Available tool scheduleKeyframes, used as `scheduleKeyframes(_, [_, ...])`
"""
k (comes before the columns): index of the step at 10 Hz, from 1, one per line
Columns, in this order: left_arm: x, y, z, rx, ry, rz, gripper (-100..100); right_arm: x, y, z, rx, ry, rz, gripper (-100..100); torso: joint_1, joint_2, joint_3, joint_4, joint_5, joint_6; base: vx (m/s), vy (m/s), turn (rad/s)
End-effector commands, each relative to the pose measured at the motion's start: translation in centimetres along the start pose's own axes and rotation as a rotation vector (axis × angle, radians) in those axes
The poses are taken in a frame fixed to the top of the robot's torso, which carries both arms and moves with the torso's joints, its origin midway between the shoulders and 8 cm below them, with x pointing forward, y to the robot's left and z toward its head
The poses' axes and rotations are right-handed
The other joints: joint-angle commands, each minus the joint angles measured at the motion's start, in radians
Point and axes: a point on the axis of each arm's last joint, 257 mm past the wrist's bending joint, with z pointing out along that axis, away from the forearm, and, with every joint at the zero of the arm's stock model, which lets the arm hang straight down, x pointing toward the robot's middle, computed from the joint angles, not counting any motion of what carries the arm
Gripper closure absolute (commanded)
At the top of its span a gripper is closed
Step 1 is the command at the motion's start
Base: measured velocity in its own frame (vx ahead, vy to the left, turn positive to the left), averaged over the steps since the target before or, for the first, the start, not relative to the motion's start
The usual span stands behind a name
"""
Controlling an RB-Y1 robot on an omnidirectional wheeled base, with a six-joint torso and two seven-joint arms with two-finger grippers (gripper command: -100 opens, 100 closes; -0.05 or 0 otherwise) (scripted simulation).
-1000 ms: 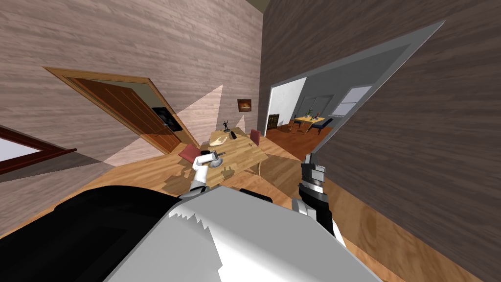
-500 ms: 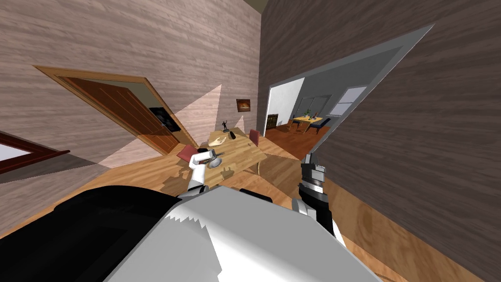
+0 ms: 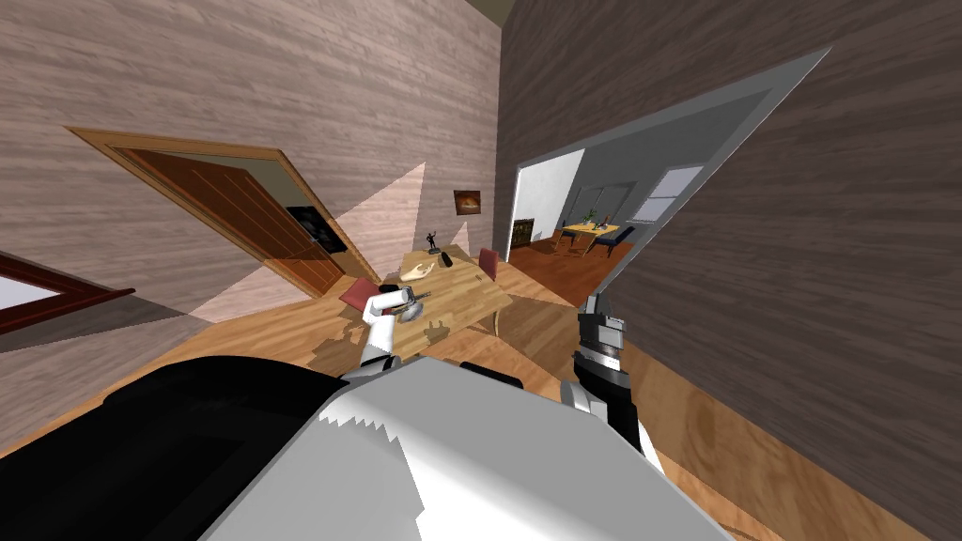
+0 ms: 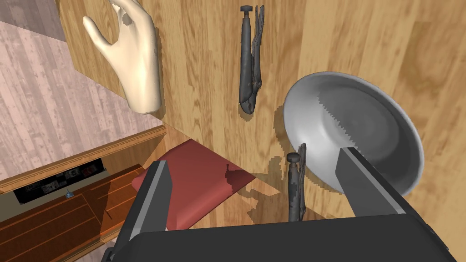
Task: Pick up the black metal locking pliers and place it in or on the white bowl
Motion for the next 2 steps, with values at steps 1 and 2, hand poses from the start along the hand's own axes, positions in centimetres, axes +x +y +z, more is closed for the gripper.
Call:
scheduleKeyframes(1, [0.0,0.0,0.0,0.0,0.0,0.0,0,0.0,0.0,0.0,0.0,0.0,0.0,0,0.0,0.0,0.0,0.0,0.0,0.0,0.0,0.0,0.0])
scheduleKeyframes(2, [0.0,0.0,0.0,0.0,0.0,0.0,0,0.0,0.0,0.0,0.0,0.0,0.0,0,0.0,0.0,0.0,0.0,0.0,0.0,0.0,0.0,0.0])
